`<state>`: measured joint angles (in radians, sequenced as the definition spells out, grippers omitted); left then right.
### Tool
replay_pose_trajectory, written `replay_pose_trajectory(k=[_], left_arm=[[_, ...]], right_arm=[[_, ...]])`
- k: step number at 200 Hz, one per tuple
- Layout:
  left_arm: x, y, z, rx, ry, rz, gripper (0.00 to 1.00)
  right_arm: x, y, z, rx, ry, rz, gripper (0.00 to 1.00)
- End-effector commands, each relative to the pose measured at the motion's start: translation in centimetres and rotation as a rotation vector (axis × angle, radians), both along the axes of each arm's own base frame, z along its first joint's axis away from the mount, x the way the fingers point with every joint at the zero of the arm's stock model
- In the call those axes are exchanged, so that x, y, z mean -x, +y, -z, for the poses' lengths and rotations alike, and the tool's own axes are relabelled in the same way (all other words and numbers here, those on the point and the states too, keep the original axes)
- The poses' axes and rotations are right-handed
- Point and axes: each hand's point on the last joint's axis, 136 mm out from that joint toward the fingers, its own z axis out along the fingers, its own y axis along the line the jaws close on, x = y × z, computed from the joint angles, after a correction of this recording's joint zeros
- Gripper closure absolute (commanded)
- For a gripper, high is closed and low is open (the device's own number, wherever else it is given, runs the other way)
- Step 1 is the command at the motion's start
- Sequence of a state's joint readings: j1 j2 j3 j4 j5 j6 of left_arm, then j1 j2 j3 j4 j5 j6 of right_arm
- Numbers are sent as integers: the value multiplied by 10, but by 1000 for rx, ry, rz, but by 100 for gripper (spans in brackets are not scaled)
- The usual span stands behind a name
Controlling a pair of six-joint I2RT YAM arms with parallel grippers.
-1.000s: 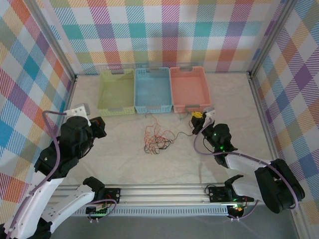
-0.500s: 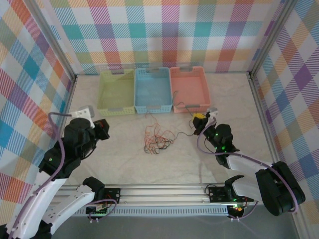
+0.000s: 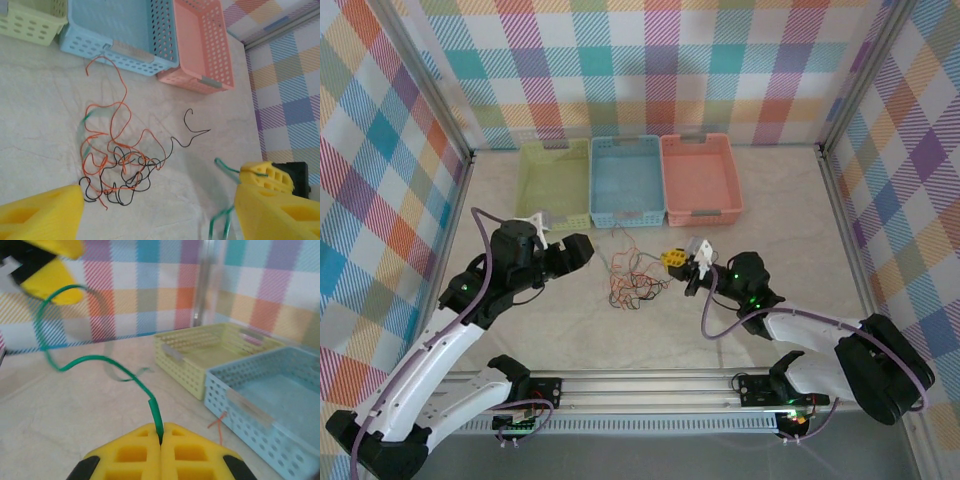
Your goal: Untangle the cables
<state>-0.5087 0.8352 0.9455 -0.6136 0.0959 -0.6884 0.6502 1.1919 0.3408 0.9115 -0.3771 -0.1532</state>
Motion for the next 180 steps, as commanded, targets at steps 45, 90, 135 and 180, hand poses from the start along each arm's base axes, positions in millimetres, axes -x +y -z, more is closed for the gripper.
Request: replay_pose_trajectory(k=[45,90,135,180], left_arm=[[0,25,18,-50,85,-79,15],[-3,25,55,-17,172,-99,15],[-3,16,91,-106,262,11,17],[0,6,111,-171,307,116,21]], right_arm=[[34,30,16,185,-313,-151,100],[44,35,21,216,-453,-160,100],[49,38,23,235,-487,-172,100],[53,37,22,223,-519,-183,100]])
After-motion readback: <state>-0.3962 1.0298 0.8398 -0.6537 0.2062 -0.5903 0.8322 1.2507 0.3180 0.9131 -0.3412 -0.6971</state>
